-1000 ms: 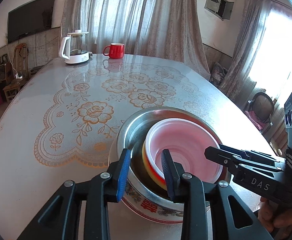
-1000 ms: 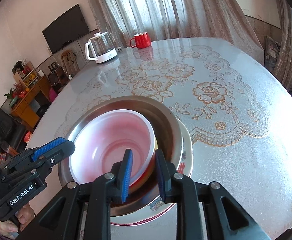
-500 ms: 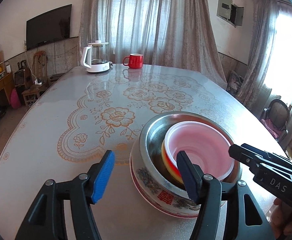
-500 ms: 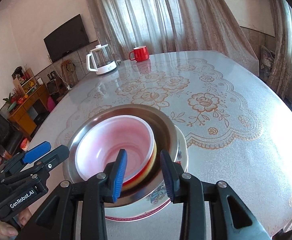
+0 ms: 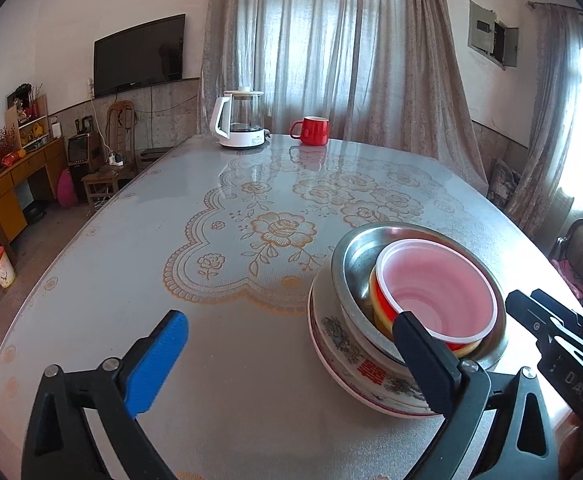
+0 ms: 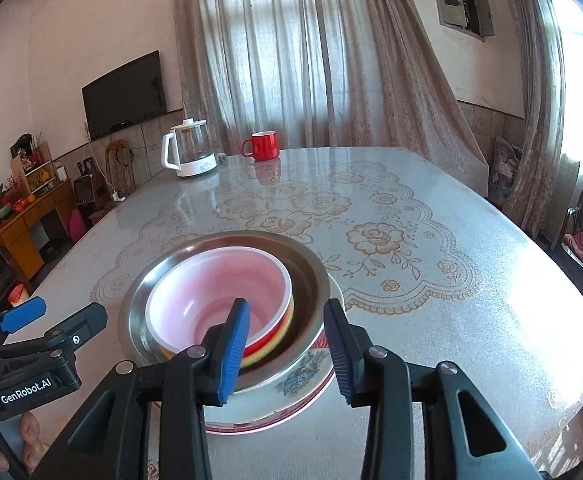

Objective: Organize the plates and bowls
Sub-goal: 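Withdraw both grippers from the stacked dishes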

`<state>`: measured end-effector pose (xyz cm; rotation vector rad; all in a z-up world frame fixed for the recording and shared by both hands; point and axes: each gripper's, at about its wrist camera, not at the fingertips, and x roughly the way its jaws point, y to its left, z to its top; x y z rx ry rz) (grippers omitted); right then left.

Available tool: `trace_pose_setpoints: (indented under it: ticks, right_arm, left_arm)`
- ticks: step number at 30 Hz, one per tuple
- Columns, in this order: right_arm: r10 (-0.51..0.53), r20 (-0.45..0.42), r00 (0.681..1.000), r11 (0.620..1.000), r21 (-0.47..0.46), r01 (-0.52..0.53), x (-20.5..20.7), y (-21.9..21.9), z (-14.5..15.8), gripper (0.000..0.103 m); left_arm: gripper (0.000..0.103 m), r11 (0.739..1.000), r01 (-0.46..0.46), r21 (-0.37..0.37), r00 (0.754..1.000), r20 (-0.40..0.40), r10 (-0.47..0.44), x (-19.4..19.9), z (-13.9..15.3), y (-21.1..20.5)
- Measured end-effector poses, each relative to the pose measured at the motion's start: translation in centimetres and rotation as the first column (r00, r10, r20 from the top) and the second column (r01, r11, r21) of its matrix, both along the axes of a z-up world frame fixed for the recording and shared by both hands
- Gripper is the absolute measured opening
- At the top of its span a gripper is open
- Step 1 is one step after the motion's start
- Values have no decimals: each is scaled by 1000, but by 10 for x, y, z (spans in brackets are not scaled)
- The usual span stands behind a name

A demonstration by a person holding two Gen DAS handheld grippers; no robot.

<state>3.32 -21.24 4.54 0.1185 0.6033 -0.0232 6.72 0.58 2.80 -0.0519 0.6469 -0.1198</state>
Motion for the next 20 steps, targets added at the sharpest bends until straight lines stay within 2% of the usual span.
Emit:
trace_pose_setpoints:
  ticks: [6,13,20]
  right_arm:
    - [12,-3,1000,1000,-7,-12,-4,4,-2,38]
    - [1,-9,1000,1000,-7,-2,-6,2,-3,38]
    - [-7,-9,1000,1000,-1,7,-9,1,-2,38]
  left_arm:
    - [103,999,25,-37,1000,-6,-25,-10,-1,0]
    - [103,999,-41,33,998,41,40,-20,1,-2]
    - [101,998,-65,22,997,35,64,-18,1,6]
